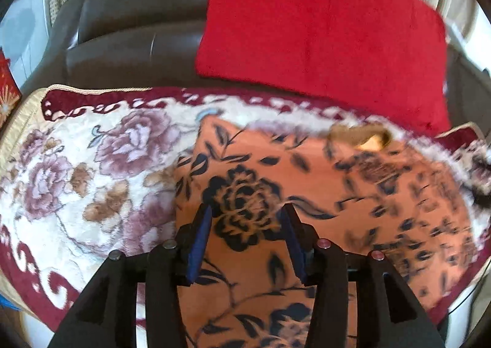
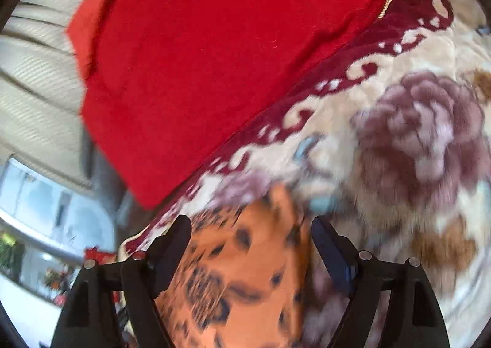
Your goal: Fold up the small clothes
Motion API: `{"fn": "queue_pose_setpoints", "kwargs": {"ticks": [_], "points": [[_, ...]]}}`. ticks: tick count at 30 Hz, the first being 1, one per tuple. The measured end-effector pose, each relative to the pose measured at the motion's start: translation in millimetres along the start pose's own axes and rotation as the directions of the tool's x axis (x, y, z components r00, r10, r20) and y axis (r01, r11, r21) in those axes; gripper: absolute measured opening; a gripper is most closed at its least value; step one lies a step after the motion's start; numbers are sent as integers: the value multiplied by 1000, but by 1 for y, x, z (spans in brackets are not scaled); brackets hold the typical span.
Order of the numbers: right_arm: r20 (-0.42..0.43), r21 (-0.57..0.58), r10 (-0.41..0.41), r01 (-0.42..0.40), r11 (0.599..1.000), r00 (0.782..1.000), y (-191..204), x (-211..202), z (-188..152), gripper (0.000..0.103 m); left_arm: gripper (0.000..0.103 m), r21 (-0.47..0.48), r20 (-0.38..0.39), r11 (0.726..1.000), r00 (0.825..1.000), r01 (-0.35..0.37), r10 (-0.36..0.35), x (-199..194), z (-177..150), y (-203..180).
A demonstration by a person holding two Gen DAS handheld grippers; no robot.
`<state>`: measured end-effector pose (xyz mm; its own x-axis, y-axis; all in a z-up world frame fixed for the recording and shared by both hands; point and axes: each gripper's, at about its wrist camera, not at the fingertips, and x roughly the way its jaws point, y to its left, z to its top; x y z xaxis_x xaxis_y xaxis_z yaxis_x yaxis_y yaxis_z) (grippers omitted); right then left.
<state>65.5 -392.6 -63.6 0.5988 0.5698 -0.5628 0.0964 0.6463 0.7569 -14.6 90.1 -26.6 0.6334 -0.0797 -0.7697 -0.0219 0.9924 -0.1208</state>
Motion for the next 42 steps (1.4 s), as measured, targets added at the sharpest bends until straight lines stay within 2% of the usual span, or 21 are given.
{"fn": "queue_pose_setpoints", "kwargs": {"ticks": [2, 5, 7, 9, 10, 13, 16, 19, 21, 23, 25, 27, 28, 29, 30, 34, 35, 37, 39, 40, 42], "points": [[-28, 28, 45, -45, 999, 999, -10, -7, -28, 84, 65, 16, 4, 1000, 1000, -6, 6, 1, -4, -3], [-90, 36, 72, -69, 997, 993, -19, -4, -57, 84, 63, 41, -94, 996, 992, -75, 79, 34, -12, -5], [-122, 8, 47, -47, 999, 991, -18, 5, -60, 82, 54, 51, -79, 993, 991, -103, 106, 37, -11, -7], [-154, -52, 11, -19, 998, 988, -10, 16, -55, 60, 34, 22, -73, 994, 992, -105, 107, 25, -6, -6], [-191, -101, -39, 20, 995, 981, -3, 26, -52, 29, 32, -5, -64, 996, 994, -84, 84, 19, -4, -3], [-181, -264, -169, 118, 957, 969, 27, 36, -53, 16, 32, -20, -77, 995, 992, -101, 99, 20, -8, 6], [-158, -239, -211, 170, 956, 965, 14, 41, -53, 15, 30, 44, -73, 991, 989, -125, 128, 38, -21, 5], [-131, -153, -169, 148, 977, 977, -5, 33, -56, 30, 28, 62, -79, 987, 985, -152, 156, 29, -16, -3], [-65, -148, -189, 178, 973, 980, 1, 18, -49, 44, 28, 33, -76, 992, 989, -121, 123, 18, -11, -3], [-19, -139, -116, 113, 984, 993, 10, 7, -36, 77, 35, 7, -49, 997, 996, -75, 76, 8, -8, -4], [-29, -142, -56, 51, 989, 998, 18, 15, -21, 83, 57, 7, -18, 999, 999, -45, 45, 1, -5, -10], [-85, -151, -71, 57, 987, 994, 14, 42, 0, 83, 59, 57, -12, 996, 997, -74, 74, 8, -7, -18], [-114, -161, -106, 87, 983, 988, 9, 56, 7, 81, 51, 68, -56, 993, 993, -96, 100, 20, -9, -16], [-164, -139, -140, 118, 983, 976, -4, 75, 15, 50, 34, 55, -112, 992, 986, -117, 122, 37, -13, -9], [-211, -106, -162, 142, 984, 964, -13, 89, 22, 21, 34, 42, -95, 992, 988, -121, 124, 42, -16, 0], [-71, -222, -250, 229, 948, 966, 9, 68, 30, 13, 29, 45, -85, 991, 988, -129, 132, 37, -15, 3], [-62, -180, -331, 316, 932, 942, -7, 69, 33, 16, 29, 50, -86, 989, 986, -137, 141, 40, -15, 2], [-101, -55, -273, 268, 962, 957, -35, 64, 34, 28, 29, 53, -86, 987, 984, -150, 154, 36, -13, -2], [-41, -45, -236, 234, 971, 971, -31, 38, 24, 50, 29, 42, -80, 989, 986, -144, 147, 26, -15, -4], [3, -66, -211, 210, 975, 978, -23, 18, 13, 81, 31, 42, -75, 990, 987, -137, 140, 20, -16, -5], [65, -67, -130, 134, 989, 989, -12, -15, -8, 88, 36, 43, -61, 991, 989, -129, 132, 10, -20, -7]]}}
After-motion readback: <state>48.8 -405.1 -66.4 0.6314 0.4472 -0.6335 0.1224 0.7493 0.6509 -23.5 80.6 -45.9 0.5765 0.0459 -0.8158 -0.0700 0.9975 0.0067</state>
